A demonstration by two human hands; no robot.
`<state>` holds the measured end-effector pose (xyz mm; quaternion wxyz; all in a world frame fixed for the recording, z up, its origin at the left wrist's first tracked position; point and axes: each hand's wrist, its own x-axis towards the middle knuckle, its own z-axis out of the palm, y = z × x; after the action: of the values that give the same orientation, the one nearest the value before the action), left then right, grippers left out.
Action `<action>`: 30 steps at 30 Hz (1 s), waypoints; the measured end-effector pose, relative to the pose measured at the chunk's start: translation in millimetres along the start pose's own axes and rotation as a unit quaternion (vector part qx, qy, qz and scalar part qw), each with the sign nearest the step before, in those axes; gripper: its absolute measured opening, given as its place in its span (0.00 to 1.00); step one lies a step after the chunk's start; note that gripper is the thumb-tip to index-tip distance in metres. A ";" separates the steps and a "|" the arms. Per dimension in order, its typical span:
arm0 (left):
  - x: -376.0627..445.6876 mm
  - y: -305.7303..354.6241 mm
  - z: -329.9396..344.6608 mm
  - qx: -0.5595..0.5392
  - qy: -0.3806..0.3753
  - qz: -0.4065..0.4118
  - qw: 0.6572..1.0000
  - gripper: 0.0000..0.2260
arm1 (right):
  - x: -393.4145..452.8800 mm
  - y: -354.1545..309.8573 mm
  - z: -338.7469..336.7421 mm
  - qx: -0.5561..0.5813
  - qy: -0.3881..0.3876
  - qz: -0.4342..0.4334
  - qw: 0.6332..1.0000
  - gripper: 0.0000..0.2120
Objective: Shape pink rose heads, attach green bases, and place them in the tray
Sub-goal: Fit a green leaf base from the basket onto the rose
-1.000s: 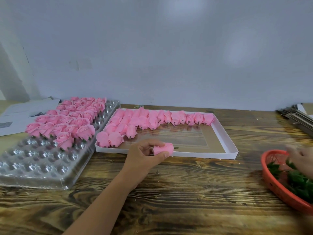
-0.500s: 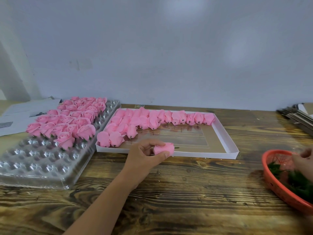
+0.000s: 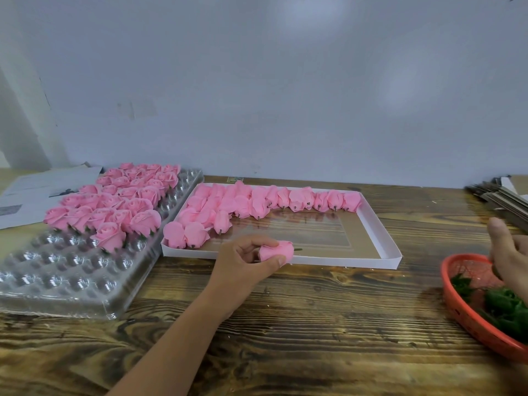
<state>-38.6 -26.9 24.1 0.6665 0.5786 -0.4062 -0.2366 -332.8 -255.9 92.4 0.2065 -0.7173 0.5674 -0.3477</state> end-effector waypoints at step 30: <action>1.7 -3.8 -1.2 0.002 0.002 -0.002 1.000 0.15 | -91.1 -83.9 125.4 0.235 -0.285 -0.075 0.926 0.06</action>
<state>-36.1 -28.4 20.9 0.6656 0.5817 -0.4036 -0.2359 -195.1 -158.2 41.9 0.4957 -0.7576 0.3308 -0.2662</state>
